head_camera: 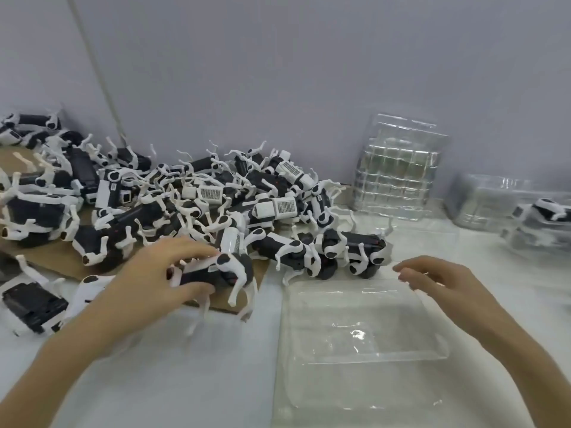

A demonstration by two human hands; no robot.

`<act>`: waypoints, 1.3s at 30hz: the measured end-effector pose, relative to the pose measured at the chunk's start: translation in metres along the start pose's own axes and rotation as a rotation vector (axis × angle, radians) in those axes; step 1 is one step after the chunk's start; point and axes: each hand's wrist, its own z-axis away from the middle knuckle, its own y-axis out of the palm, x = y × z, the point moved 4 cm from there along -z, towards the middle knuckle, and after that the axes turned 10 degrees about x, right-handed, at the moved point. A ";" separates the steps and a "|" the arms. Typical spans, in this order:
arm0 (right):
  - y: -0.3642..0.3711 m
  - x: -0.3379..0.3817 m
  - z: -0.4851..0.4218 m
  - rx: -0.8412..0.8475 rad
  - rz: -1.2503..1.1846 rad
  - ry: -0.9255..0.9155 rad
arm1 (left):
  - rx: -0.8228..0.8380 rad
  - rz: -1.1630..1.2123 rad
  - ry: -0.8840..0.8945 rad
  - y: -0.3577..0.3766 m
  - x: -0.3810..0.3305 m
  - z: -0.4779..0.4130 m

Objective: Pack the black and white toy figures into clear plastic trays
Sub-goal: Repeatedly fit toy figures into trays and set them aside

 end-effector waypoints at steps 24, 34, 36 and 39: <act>0.003 0.044 0.020 -0.096 -0.108 -0.353 | 0.197 0.361 0.184 0.094 -0.085 -0.024; 0.030 0.040 0.015 0.116 -0.067 -0.289 | 0.207 0.537 0.164 0.118 -0.057 -0.001; 0.036 0.037 0.014 0.146 -0.016 -0.265 | 0.201 0.524 0.164 0.117 -0.056 -0.001; 0.040 0.036 0.013 0.134 0.052 -0.253 | 0.195 0.489 0.172 0.114 -0.054 -0.002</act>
